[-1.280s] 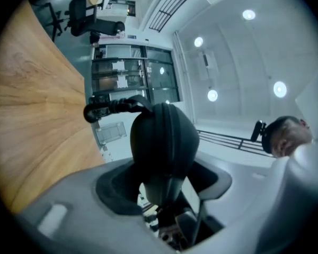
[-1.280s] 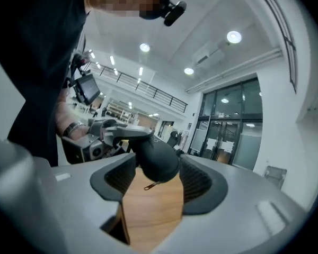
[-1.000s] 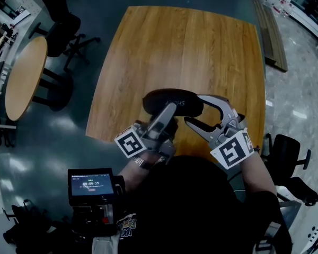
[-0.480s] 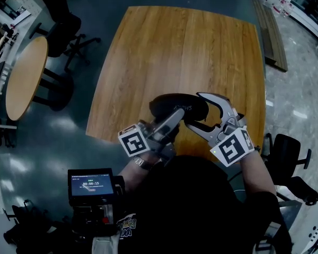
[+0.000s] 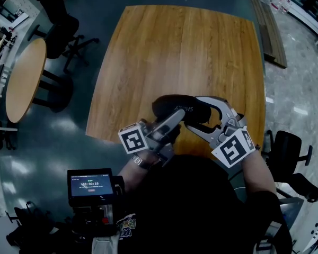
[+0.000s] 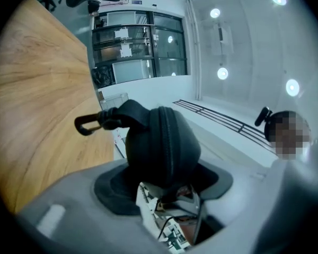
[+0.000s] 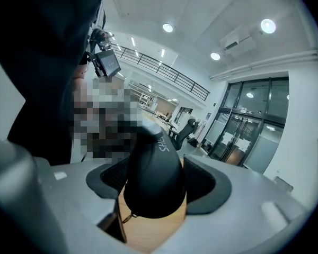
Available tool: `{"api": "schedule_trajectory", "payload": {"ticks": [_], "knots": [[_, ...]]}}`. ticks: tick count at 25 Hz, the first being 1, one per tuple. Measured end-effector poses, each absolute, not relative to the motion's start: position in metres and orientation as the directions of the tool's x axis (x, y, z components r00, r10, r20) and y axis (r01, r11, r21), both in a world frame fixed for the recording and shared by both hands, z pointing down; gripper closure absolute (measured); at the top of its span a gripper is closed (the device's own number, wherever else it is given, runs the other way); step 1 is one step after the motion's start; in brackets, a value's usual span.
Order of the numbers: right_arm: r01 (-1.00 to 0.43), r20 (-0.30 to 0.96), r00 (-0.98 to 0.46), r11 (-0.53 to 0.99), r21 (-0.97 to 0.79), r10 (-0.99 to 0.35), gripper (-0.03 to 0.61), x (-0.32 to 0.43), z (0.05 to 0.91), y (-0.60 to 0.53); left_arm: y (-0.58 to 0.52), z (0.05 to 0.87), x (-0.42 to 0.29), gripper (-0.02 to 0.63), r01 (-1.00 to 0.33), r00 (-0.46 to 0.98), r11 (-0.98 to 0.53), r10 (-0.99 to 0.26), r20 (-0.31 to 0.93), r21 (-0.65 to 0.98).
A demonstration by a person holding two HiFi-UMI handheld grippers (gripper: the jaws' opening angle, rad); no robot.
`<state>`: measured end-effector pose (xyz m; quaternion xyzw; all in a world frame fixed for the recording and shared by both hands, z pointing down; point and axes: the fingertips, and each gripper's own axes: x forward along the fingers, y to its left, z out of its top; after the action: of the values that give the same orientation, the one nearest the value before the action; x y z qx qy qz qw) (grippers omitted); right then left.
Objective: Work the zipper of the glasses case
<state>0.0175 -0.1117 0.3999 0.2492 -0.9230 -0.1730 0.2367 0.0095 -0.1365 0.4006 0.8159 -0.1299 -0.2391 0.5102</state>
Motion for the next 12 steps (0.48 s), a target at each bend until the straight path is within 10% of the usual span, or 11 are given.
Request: {"api": "schedule_trajectory", "payload": {"ticks": [12], "knots": [[-0.426, 0.316, -0.763, 0.806, 0.411, -0.565, 0.273, 0.041, 0.401, -0.111, -0.156, 0.420, -0.027, 0.334, 0.002, 0.798, -0.379, -0.557, -0.230, 0.925]]}}
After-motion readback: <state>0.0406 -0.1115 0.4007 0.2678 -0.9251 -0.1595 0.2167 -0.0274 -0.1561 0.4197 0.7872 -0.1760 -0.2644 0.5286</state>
